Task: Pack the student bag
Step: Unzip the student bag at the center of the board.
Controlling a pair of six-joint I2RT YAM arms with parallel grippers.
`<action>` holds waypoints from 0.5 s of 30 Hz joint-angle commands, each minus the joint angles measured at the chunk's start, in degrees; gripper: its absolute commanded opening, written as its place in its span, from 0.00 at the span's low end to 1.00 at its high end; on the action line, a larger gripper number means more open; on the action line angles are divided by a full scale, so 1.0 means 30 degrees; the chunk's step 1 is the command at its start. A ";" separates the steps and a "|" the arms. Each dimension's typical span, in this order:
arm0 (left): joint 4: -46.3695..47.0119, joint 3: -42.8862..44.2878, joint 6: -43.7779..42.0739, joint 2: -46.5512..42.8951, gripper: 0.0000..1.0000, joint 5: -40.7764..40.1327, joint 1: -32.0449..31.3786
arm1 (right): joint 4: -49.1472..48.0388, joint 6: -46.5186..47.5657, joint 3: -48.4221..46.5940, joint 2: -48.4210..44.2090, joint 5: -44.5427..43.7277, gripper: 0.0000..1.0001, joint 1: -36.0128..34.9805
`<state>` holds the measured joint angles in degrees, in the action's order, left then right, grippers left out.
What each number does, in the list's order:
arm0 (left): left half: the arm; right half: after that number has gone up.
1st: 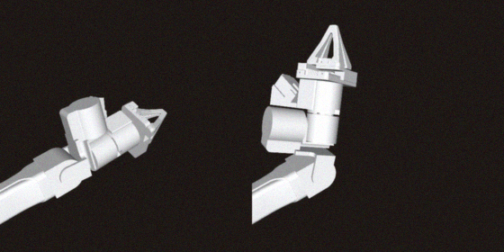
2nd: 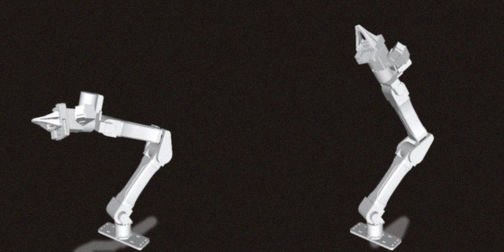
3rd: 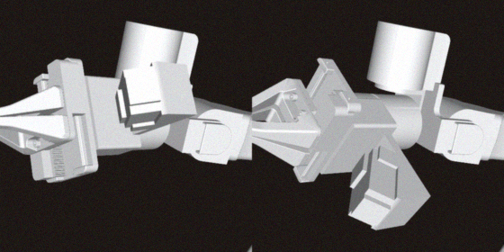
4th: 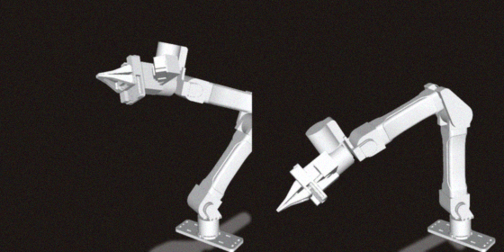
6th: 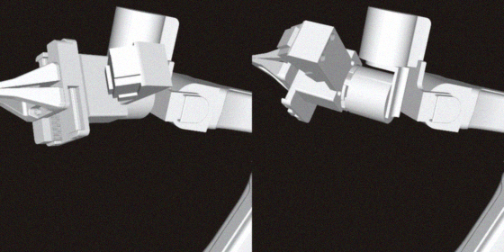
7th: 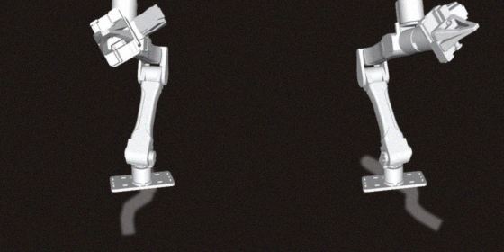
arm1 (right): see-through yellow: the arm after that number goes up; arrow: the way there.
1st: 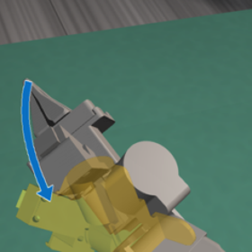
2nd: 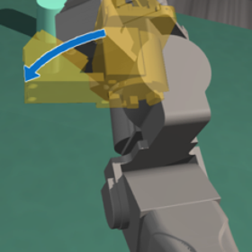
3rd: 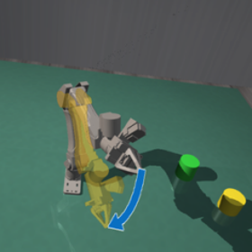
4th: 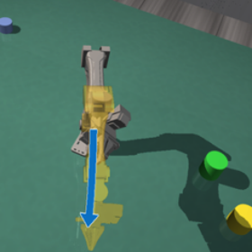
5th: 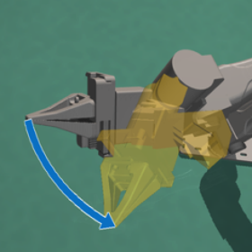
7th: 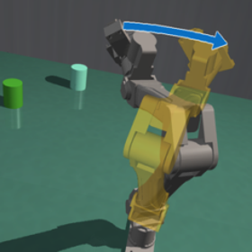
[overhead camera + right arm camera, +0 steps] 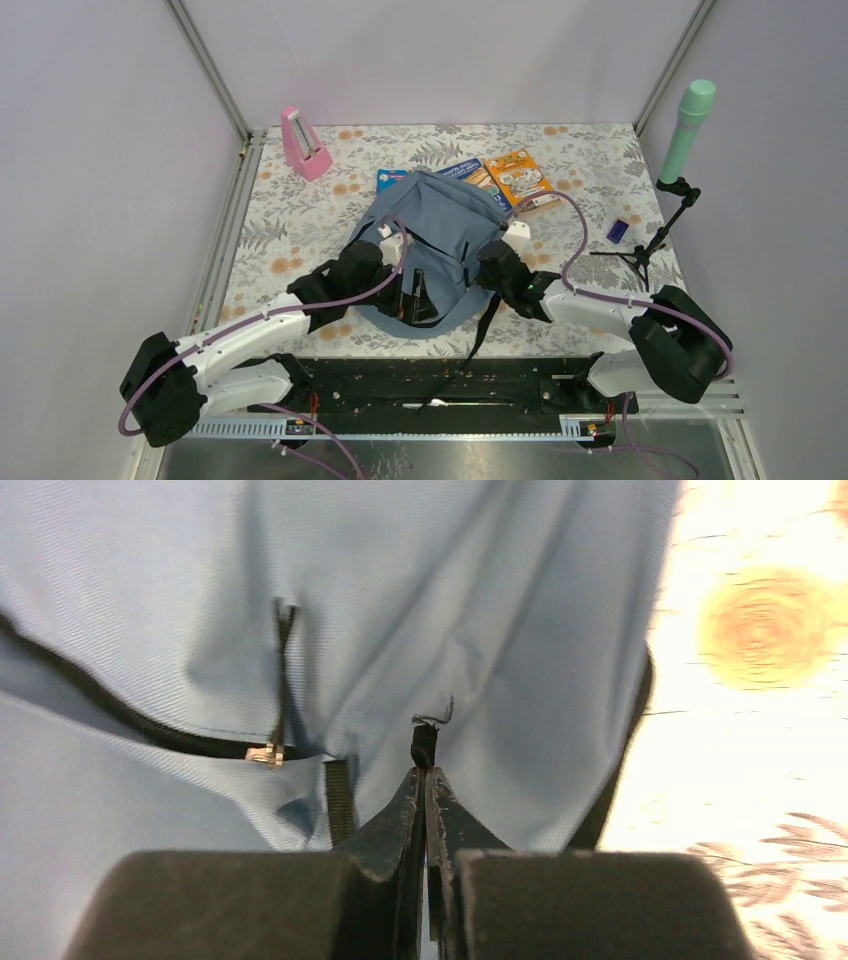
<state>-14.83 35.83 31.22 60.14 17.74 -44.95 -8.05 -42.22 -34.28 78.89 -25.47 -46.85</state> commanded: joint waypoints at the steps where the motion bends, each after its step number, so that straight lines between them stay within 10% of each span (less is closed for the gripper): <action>1: 0.3304 0.0187 0.1133 0.0637 0.99 -0.0438 -0.0785 | 0.2015 0.1091 0.0044 -0.1272 -0.2212 0.16 0.1354; 6: 0.5067 0.0152 0.1590 0.1879 0.99 -0.0497 -0.2281 | 0.3266 0.1878 0.0290 -0.3048 -0.0285 0.51 0.1380; 15: 0.6469 0.0467 0.2339 0.2330 0.99 -0.1609 -0.3324 | 0.2109 0.5863 -0.0489 -0.2705 0.6461 0.38 0.1402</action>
<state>-1.06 35.83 36.07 67.31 16.08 -54.72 -2.24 -30.65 -32.10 67.64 -14.04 -42.78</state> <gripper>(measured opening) 0.989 0.425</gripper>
